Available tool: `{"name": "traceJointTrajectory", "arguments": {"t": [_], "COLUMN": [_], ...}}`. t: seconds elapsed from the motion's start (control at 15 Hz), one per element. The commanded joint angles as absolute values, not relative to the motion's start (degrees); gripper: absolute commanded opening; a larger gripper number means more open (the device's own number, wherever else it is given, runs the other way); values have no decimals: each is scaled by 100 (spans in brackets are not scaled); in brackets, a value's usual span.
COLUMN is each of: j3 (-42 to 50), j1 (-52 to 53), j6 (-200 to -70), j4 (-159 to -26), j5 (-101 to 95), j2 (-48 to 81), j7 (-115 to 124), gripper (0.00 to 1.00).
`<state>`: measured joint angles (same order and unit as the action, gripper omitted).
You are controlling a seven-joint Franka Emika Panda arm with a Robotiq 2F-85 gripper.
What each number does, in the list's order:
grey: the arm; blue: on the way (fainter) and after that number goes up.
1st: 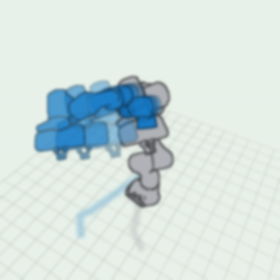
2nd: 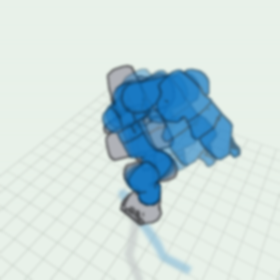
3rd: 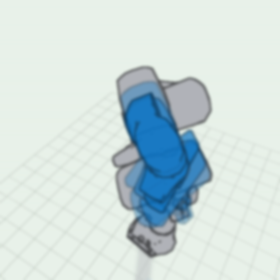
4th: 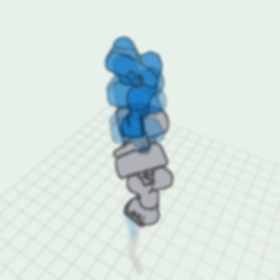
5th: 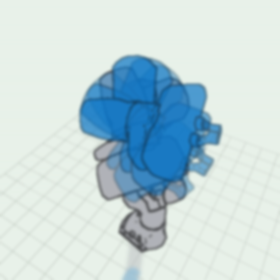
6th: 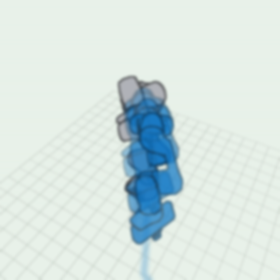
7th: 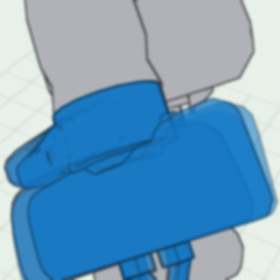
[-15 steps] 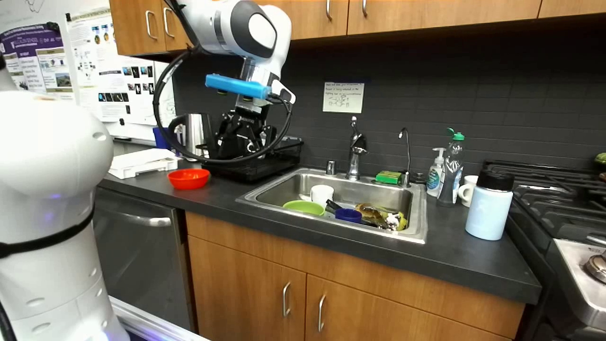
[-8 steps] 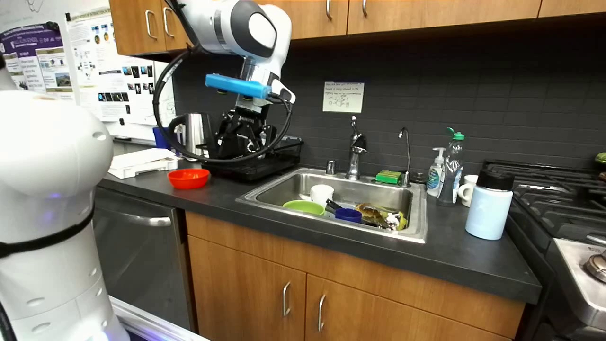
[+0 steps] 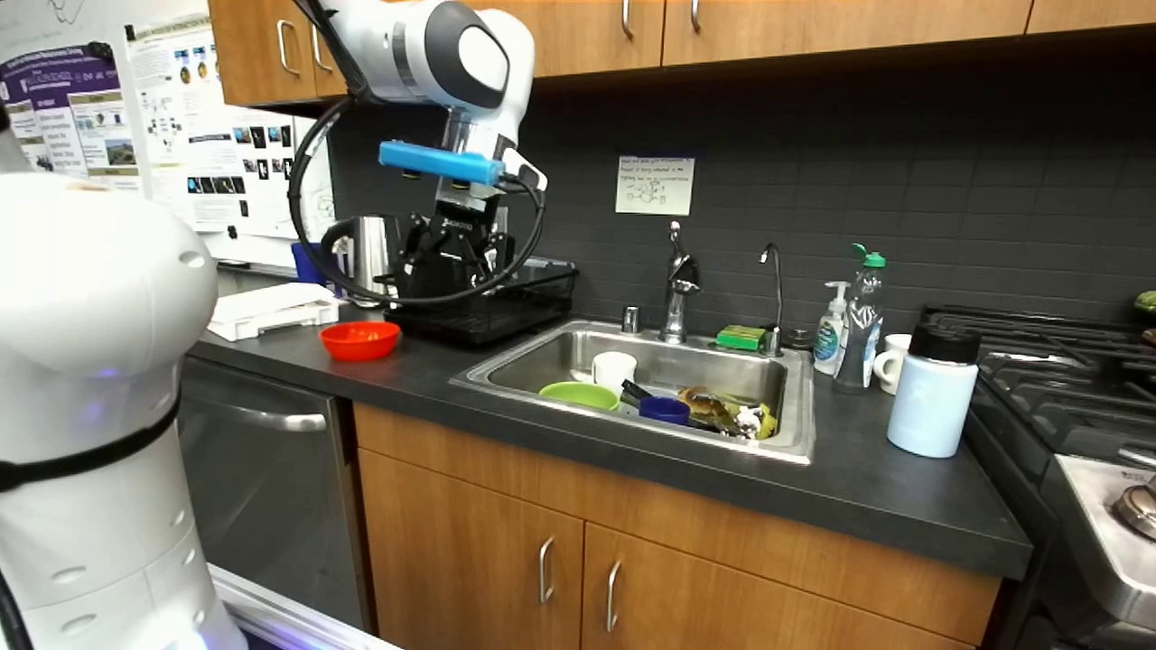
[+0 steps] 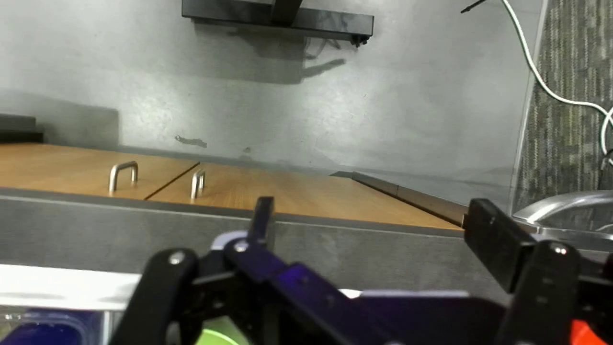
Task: Pick up the white object then place it on the orange bowl
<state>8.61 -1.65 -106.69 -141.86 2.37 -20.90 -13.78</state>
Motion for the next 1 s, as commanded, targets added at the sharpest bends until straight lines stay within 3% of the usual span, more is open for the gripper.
{"name": "traceJointTrajectory", "arguments": {"t": [0.0,0.53,0.93], "j3": [186,-1640,-2513], "j1": [192,1664,2292], "j6": [-11070,-11883,-12271], "j4": [-14346,-14468,-14109], "j5": [175,221,263], "j2": [-2452,-2384,-1925], "j7": [-1151,-184,828], "gripper": [100,100,100]}}
